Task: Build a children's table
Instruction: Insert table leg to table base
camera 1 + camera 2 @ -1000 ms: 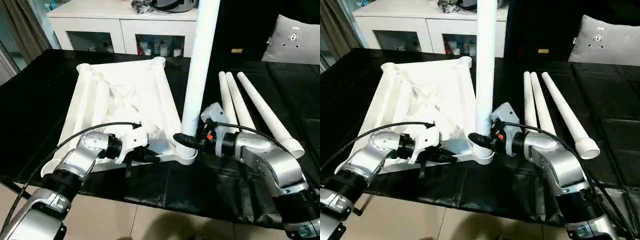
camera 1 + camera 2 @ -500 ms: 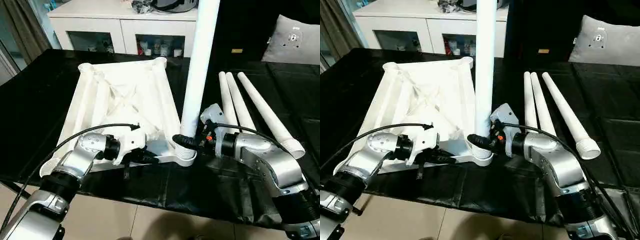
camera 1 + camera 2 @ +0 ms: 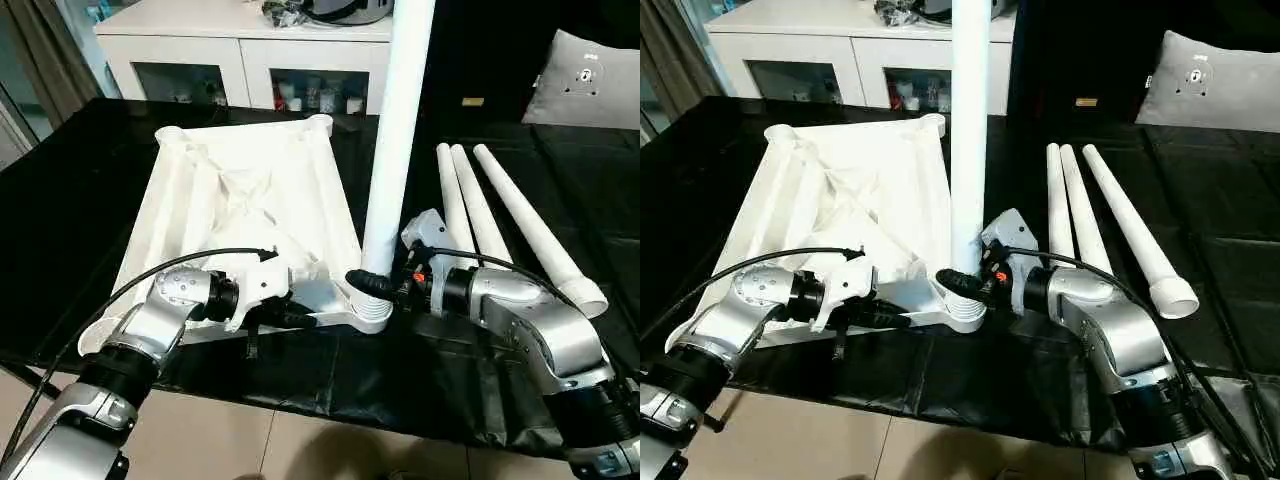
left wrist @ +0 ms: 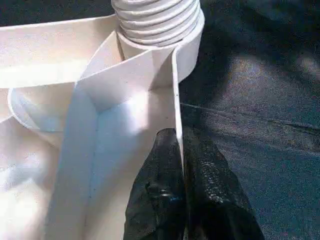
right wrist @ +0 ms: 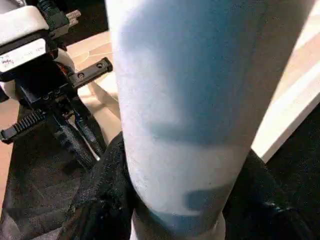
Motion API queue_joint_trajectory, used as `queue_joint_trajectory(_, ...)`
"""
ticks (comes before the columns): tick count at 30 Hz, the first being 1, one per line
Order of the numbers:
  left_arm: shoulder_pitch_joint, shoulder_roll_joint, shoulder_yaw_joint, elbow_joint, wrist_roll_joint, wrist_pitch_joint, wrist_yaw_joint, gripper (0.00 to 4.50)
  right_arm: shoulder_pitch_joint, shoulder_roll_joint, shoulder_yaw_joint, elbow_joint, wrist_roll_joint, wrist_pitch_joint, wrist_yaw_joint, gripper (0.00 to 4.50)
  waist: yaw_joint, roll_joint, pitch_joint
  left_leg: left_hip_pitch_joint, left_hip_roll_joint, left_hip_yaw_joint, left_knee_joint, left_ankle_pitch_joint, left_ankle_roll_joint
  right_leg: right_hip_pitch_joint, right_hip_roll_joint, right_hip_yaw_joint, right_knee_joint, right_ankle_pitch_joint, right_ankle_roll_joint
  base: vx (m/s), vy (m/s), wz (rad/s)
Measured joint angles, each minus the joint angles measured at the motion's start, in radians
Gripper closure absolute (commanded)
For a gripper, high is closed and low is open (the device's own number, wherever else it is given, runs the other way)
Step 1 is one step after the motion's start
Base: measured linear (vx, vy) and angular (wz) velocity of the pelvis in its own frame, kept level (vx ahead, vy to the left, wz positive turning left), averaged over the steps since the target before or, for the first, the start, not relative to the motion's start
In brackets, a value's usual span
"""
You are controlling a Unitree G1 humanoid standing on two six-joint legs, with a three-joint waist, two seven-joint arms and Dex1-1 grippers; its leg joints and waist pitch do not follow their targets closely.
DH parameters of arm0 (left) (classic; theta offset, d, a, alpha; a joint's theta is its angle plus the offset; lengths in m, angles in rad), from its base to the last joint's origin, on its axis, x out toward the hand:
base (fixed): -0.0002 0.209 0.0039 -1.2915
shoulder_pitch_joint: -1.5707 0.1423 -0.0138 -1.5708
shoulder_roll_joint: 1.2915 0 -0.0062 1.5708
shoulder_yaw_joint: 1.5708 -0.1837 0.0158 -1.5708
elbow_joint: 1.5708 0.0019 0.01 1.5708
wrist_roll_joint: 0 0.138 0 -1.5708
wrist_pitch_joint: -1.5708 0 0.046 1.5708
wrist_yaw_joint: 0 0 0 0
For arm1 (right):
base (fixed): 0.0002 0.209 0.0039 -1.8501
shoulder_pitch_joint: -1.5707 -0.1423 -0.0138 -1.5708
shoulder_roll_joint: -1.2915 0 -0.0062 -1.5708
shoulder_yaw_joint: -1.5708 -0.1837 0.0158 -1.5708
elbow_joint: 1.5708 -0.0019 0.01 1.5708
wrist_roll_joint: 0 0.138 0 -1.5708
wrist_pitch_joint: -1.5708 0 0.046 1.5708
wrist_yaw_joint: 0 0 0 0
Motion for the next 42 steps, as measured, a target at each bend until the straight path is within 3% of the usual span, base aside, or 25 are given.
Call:
queue_joint_trajectory(7, 0.000, -0.002, 0.001, -0.001, 0.000, 0.007, 0.003, 4.50, 0.023, 0.031, -0.036, 0.039, 0.024, -0.042, -0.002, 2.61, 0.000, 0.000, 0.000, 0.000, 0.000, 0.000, 0.000, 0.000, 0.000, 0.000, 0.000, 0.000, 0.000, 0.000, 0.000, 0.000, 0.000, 0.00)
queue_joint_trajectory(12, -0.001, -0.016, 0.005, -0.001, -0.003, 0.033, 0.005, 4.50, 0.096, 0.069, -0.103, 0.040, 0.080, -0.084, -0.022, 2.61, 0.003, 0.006, -0.002, 0.000, 0.000, 0.000, 0.000, -0.001, 0.001, 0.001, 0.000, 0.000, -0.001, 0.000, 0.000, 0.000, 0.000, 0.00)
queue_joint_trajectory(19, -0.001, -0.022, 0.006, 0.007, -0.003, 0.038, 0.007, 4.50, 0.203, 0.099, -0.134, 0.007, 0.086, -0.178, -0.049, 2.61, 0.004, 0.015, -0.006, 0.000, 0.000, -0.001, 0.000, -0.001, 0.001, 0.002, -0.001, -0.001, -0.002, 0.000, 0.000, 0.000, 0.000, 0.00)
queue_joint_trajectory(24, -0.001, -0.025, 0.006, 0.012, -0.002, 0.039, 0.008, 4.50, 0.223, 0.063, -0.078, -0.024, 0.031, -0.247, -0.060, 2.61, 0.003, 0.021, -0.008, 0.000, 0.000, -0.001, 0.000, -0.001, 0.001, 0.003, -0.001, -0.002, -0.002, -0.003, 0.005, 0.000, 0.000, 0.00)
queue_joint_trajectory(32, -0.002, -0.017, 0.002, 0.011, 0.003, 0.039, 0.000, 4.50, 0.145, -0.015, 0.018, -0.013, -0.071, -0.277, 0.011, 2.61, -0.003, 0.021, -0.011, 0.001, 0.000, -0.001, 0.000, -0.001, 0.001, 0.004, -0.001, -0.002, -0.003, -0.003, 0.005, 0.000, 0.000, 0.00)
queue_joint_trajectory(37, -0.007, -0.010, -0.002, 0.011, 0.012, 0.037, -0.012, 4.50, 0.090, -0.047, 0.061, 0.019, -0.090, -0.277, 0.067, 2.61, -0.005, 0.019, -0.013, 0.002, 0.001, -0.001, -0.001, -0.001, 0.001, 0.004, -0.001, -0.003, -0.003, -0.004, 0.006, 0.000, 0.000, 0.00)
queue_joint_trajectory(42, -0.035, -0.010, -0.004, 0.055, 0.018, 0.031, -0.042, 4.50, 0.049, -0.033, 0.066, 0.079, -0.091, -0.277, 0.108, 2.61, -0.011, 0.015, -0.015, 0.004, 0.001, -0.001, -0.003, -0.001, 0.001, 0.005, 0.000, -0.003, -0.003, -0.005, 0.005, 0.000, 0.000, 0.00)
